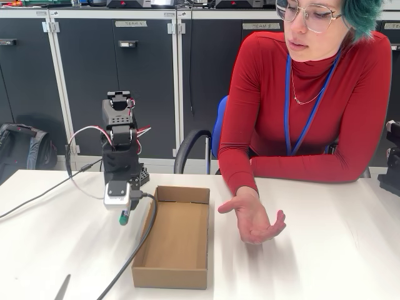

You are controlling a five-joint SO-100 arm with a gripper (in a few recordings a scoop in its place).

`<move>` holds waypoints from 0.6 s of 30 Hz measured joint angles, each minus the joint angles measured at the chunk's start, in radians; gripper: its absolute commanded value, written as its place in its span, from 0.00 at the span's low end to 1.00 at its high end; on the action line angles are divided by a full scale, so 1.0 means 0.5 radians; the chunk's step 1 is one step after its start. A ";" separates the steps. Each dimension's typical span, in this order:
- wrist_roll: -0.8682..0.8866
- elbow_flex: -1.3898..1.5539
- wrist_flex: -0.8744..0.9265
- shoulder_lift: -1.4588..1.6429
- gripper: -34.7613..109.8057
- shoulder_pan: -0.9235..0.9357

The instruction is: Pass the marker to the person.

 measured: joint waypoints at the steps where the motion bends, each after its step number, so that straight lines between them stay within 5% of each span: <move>1: 0.012 0.018 0.043 0.071 0.21 -0.012; 18: 0.230 0.064 0.307 1.037 0.21 -0.273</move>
